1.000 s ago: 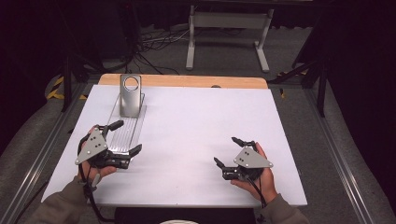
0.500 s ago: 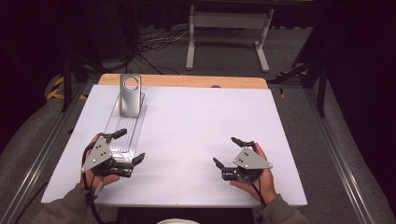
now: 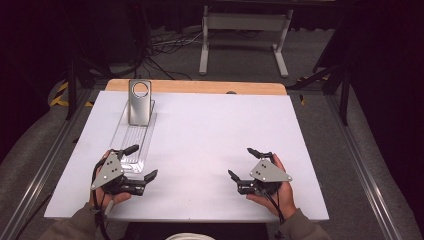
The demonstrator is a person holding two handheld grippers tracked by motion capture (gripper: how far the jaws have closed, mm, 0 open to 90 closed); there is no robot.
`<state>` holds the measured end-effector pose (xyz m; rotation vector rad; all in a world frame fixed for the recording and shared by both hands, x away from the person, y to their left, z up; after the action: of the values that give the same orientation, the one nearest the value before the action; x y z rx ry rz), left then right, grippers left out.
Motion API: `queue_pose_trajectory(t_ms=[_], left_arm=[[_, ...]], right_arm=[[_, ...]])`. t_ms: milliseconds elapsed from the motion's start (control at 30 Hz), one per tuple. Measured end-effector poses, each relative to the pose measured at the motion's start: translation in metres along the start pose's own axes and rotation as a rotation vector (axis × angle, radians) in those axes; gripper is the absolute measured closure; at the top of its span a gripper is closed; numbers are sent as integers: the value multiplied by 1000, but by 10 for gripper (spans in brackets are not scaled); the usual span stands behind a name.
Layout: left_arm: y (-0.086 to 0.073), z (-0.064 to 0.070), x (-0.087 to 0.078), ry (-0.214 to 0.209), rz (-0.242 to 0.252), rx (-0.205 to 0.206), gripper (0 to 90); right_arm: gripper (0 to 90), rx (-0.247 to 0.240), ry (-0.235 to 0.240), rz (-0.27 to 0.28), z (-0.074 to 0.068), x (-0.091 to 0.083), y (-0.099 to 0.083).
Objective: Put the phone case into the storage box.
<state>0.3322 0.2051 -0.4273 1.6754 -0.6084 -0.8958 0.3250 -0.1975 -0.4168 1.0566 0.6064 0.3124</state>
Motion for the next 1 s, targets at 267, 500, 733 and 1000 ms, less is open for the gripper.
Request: queue_pose_trajectory(t_ms=[267,500,733,1000], left_arm=[[-5,7,7,-33,-24,-11,52],[-7,8,12,-54,-57,-13,44],[-7,8,11,-45,-51,-6,44],[-6,9,10,-40,-53,-4,46]], right_arm=[[138,0,-5,9,1,-2,-1],[138,3,-1,5,1,-1,-3],[138,-2,3,4,1,-2,-3],[138,-4,0,6,1,-3,-3]])
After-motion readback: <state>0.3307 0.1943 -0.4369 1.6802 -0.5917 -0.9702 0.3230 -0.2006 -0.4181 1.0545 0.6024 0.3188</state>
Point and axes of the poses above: each handheld gripper's, and its own axes: x roughly forward along the jaws, y roughly out of its top, z roughly to its right, the point moved 1 cm from there along x, roughly forward along the jaws, and after that the axes turned 4 degrees about -y, right-handed, at the moved point
